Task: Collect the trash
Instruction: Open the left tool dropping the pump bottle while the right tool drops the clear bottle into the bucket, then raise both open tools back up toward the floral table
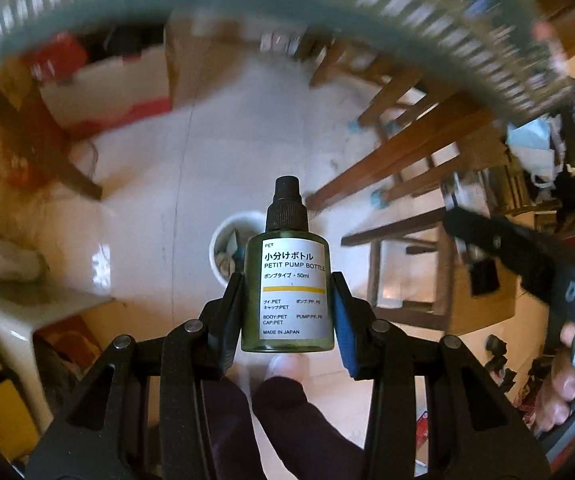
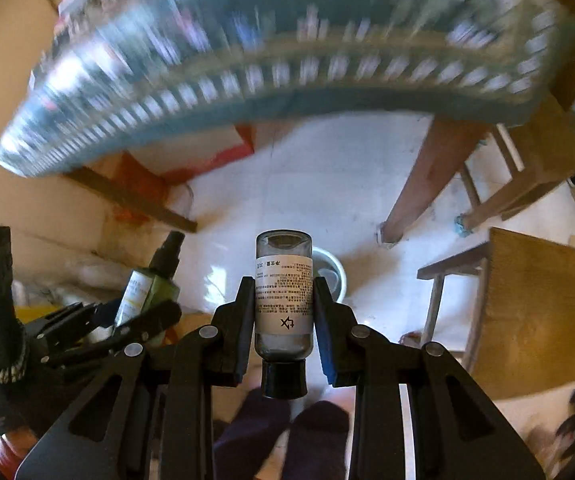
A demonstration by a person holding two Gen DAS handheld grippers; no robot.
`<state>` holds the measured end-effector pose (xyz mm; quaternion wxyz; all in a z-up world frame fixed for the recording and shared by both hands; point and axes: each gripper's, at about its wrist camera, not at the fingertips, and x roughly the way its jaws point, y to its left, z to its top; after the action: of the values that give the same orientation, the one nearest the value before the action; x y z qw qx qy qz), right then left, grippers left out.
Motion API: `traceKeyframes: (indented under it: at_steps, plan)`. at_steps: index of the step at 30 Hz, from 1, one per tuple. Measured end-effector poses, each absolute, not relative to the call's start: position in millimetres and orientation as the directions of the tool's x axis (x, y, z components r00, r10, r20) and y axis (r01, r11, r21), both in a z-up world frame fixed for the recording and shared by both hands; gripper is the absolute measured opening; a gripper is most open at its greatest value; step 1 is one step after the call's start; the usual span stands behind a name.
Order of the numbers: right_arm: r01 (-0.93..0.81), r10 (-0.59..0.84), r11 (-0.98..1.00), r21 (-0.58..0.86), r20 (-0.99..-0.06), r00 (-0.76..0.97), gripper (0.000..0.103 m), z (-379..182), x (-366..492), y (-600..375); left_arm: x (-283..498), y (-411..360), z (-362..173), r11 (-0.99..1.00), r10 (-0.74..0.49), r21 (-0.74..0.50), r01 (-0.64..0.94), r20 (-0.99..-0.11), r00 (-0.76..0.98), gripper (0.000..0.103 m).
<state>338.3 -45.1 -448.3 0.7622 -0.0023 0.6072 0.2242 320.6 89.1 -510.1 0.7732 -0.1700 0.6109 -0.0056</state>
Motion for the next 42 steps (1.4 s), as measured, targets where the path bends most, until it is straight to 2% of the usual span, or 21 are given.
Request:
traceKeyframes:
  at_steps: [9, 10, 12, 19, 21, 22, 25, 28, 34, 42]
  plan:
    - [-0.363, 0.410, 0.857, 0.366, -0.911, 0.049, 0.026, -546.0, 359.1, -20.0, 334.4, 107.4, -604.6, 0.937, -0.199, -0.248, -0.248, -0.958, 0.205, 0.041]
    - [-0.350, 0.415, 0.856, 0.379, -0.910, 0.028, 0.028, -556.1, 359.8, -19.7, 337.7, 106.1, -608.0, 0.937, -0.198, -0.246, -0.249, -0.959, 0.203, 0.041]
    - [-0.337, 0.385, 0.872, 0.355, -0.923, 0.025, 0.043, -565.7, 360.4, -19.8, 342.3, 104.4, -620.8, 0.935, -0.207, -0.252, -0.248, -0.959, 0.194, 0.041]
    - [-0.300, 0.348, 0.898, 0.323, -0.937, 0.033, 0.045, -570.5, 358.1, -44.0, 360.8, 90.5, -646.4, 0.924, -0.264, -0.295, -0.243, -0.952, 0.154, 0.041]
    - [-0.285, 0.347, 0.902, 0.323, -0.937, 0.034, 0.045, -571.4, 359.2, -50.3, 366.0, 87.8, -652.7, 0.922, -0.265, -0.290, -0.259, -0.956, 0.127, 0.050]
    - [-0.279, 0.340, 0.907, 0.317, -0.940, 0.036, 0.045, -569.1, 358.1, -54.8, 367.6, 88.0, -656.4, 0.920, -0.264, -0.284, -0.270, -0.959, 0.108, 0.060]
    - [-0.272, 0.327, 0.914, 0.302, -0.944, 0.049, 0.045, -567.0, 357.8, -58.7, 368.6, 88.3, -658.1, 0.913, -0.269, -0.285, -0.292, -0.959, 0.094, 0.061]
    - [-0.273, 0.325, 0.916, 0.295, -0.943, 0.069, 0.045, -550.7, 355.8, -61.7, 367.7, 86.6, -646.2, 0.915, -0.269, -0.284, -0.287, -0.959, 0.094, 0.061]
    - [-0.270, 0.338, 0.914, 0.302, -0.936, 0.098, 0.045, -508.6, 351.4, -60.4, 358.8, 87.1, -588.5, 0.941, -0.216, -0.244, -0.235, -0.966, 0.142, 0.061]
    - [-0.282, 0.368, 0.906, 0.314, -0.915, 0.164, 0.044, -416.4, 339.5, -55.0, 343.5, 103.0, -457.6, 0.945, -0.192, -0.252, -0.208, -0.943, 0.271, 0.061]
